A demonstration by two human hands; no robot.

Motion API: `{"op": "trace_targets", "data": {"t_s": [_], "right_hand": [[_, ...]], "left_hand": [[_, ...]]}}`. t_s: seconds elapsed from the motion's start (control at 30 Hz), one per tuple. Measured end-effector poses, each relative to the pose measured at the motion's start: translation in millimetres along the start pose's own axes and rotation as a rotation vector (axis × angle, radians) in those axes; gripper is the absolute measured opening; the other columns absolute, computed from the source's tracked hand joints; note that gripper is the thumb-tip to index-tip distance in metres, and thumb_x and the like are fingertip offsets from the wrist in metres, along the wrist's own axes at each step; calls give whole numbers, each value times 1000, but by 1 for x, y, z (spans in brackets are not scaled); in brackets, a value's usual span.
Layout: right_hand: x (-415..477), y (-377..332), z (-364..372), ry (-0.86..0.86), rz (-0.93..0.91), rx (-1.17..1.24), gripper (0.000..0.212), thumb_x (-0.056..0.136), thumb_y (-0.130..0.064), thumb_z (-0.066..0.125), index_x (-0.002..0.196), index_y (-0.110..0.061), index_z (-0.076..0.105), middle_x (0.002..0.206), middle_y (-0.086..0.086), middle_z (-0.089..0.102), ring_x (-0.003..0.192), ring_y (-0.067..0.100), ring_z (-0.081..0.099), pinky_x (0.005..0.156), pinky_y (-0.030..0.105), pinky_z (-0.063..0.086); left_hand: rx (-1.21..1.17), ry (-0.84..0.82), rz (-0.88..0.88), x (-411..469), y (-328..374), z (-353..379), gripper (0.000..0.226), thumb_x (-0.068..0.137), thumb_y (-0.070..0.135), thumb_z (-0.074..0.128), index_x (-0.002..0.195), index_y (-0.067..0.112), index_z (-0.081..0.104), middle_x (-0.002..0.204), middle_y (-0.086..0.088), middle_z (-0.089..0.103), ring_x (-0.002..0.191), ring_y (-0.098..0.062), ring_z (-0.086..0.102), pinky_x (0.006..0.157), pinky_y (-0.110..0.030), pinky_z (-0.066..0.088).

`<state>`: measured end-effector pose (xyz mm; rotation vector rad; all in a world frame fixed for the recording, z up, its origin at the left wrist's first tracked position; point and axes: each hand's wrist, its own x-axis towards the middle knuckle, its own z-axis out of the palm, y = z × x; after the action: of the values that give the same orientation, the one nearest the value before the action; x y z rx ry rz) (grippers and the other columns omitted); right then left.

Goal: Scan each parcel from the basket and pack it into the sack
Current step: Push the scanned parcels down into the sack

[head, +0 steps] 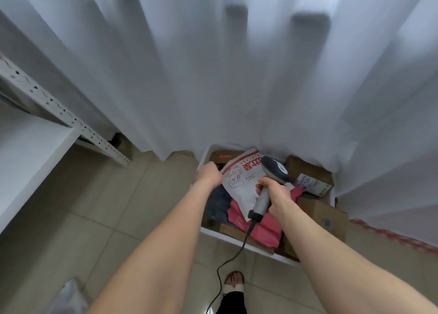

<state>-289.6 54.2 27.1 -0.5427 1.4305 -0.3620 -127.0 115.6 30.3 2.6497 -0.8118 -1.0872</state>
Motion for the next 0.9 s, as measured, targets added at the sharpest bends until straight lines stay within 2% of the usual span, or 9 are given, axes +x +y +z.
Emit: {"op": "trace_targets", "data": {"t_s": [0.13, 0.23, 0.33, 0.4, 0.5, 0.63, 0.73, 0.8, 0.9], "right_hand": [[74, -9, -5, 43, 9, -56, 17, 85, -3, 67, 100, 0, 59, 80, 11, 60, 67, 19, 56, 58, 31, 48], [127, -4, -9, 34, 42, -80, 24, 84, -2, 67, 105, -5, 56, 92, 12, 57, 76, 25, 56, 57, 38, 51], [178, 5, -13, 1, 50, -130, 30, 83, -2, 66, 111, -3, 58, 94, 12, 60, 86, 30, 59, 79, 49, 56], [204, 11, -16, -15, 50, -161, 37, 82, -2, 65, 118, 0, 59, 104, 16, 64, 98, 33, 62, 94, 51, 52], [227, 17, -21, -51, 78, -198, 40, 82, -3, 64, 121, 1, 58, 114, 20, 65, 104, 35, 62, 96, 50, 51], [242, 21, -23, -108, 90, -215, 39, 83, -2, 63, 122, 0, 58, 115, 20, 64, 103, 34, 62, 95, 48, 52], [238, 20, -24, -142, 110, -242, 37, 84, -2, 62, 120, 0, 60, 115, 19, 66, 105, 35, 63, 96, 51, 51], [231, 16, -23, -153, 119, -259, 30, 84, -2, 63, 113, -2, 64, 107, 17, 68, 98, 35, 65, 91, 51, 53], [206, 1, -19, -143, 110, -254, 16, 83, -1, 64, 98, -1, 65, 90, 13, 67, 81, 30, 65, 80, 46, 56]], "left_hand": [[-240, -72, -92, 60, 10, 52, 31, 92, 19, 57, 121, 8, 52, 123, -11, 60, 98, -23, 58, 74, -29, 44], [-426, -121, -183, 96, 8, 102, 43, 86, 15, 66, 126, 7, 52, 128, -12, 59, 112, -26, 58, 90, -31, 47], [-618, -131, -321, 124, 5, 149, 59, 83, 16, 71, 135, 4, 45, 134, -13, 54, 122, -28, 53, 99, -33, 45], [-763, -138, -440, 139, 4, 173, 66, 83, 19, 71, 139, 2, 40, 137, -14, 52, 123, -30, 51, 103, -40, 44], [-909, -144, -576, 151, 3, 197, 69, 85, 24, 70, 141, 4, 35, 139, -12, 50, 125, -31, 48, 105, -43, 39], [-1033, -114, -622, 157, 5, 203, 59, 82, 26, 73, 132, 8, 46, 128, -9, 58, 101, -24, 58, 74, -34, 49], [-1076, -116, -582, 153, 7, 194, 53, 79, 21, 77, 124, 4, 55, 114, -14, 64, 100, -29, 62, 78, -36, 49], [-1140, -88, -518, 145, 9, 183, 43, 80, 10, 74, 120, 2, 59, 115, -14, 66, 101, -31, 64, 78, -35, 50], [-1170, 15, -435, 123, 12, 154, 14, 84, 0, 67, 92, 10, 65, 103, -13, 68, 76, -24, 65, 57, -25, 49]]}}
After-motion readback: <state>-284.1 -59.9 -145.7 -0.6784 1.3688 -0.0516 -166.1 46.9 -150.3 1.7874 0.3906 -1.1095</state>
